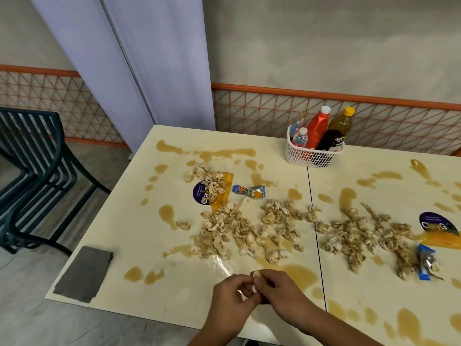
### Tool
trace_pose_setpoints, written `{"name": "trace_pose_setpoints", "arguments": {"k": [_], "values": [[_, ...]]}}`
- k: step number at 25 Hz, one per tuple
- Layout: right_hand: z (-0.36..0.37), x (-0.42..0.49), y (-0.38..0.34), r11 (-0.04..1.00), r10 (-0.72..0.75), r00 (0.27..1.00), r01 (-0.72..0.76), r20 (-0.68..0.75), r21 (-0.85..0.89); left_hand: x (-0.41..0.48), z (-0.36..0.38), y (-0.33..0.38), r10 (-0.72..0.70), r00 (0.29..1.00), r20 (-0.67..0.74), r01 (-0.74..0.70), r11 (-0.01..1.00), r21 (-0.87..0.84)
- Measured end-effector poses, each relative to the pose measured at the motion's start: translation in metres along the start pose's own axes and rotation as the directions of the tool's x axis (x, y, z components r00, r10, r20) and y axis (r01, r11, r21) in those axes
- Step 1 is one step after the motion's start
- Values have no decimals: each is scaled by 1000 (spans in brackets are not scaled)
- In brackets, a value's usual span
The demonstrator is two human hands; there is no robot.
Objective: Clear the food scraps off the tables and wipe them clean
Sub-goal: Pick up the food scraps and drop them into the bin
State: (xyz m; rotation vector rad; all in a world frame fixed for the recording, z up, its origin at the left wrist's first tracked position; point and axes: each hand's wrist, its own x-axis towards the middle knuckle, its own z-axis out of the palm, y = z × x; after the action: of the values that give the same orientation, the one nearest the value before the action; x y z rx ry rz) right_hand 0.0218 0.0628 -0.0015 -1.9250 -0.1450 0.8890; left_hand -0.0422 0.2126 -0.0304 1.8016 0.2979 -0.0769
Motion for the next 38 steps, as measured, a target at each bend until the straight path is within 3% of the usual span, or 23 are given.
{"name": "trace_pose_setpoints", "arguments": {"k": [2,4,7,10,15,18,23,28,30,33,36,38], "values": [[-5,2,0,1000,-13,998,14,-63,16,9,-12,6,14,989,144,-17,1000,15],[-13,1,1,993,24,993,-11,-115,115,26,-33,3,14,981,194,-28,997,69],[-24,-4,6,981,65,990,-41,-121,191,72,-73,-13,19,998,-51,-4,963,270],[-31,-10,12,960,142,983,-108,-118,257,131,-114,-38,70,969,-235,69,842,536],[-39,-15,17,960,219,971,-197,-97,198,189,-149,-85,-43,968,-248,228,566,792],[-46,-16,21,951,233,968,-207,-92,229,193,-145,-97,-70,980,-186,196,495,846],[-64,-17,26,895,245,951,-146,-191,421,194,-147,-107,-55,984,-171,175,507,844],[-75,-13,26,834,313,922,-152,-228,531,196,-152,-113,-55,993,-106,119,451,885],[-76,-10,27,816,361,907,-195,-216,544,192,-153,-107,-24,990,-139,133,501,855],[-74,-10,25,801,400,896,-239,-194,549,168,-142,-78,148,950,-274,79,736,672],[-66,-10,17,798,375,915,-237,-147,554,121,-106,-23,70,918,-389,48,958,284],[-59,-10,11,809,334,936,-222,-114,545,90,-71,7,-29,948,-317,17,999,-40]]}}
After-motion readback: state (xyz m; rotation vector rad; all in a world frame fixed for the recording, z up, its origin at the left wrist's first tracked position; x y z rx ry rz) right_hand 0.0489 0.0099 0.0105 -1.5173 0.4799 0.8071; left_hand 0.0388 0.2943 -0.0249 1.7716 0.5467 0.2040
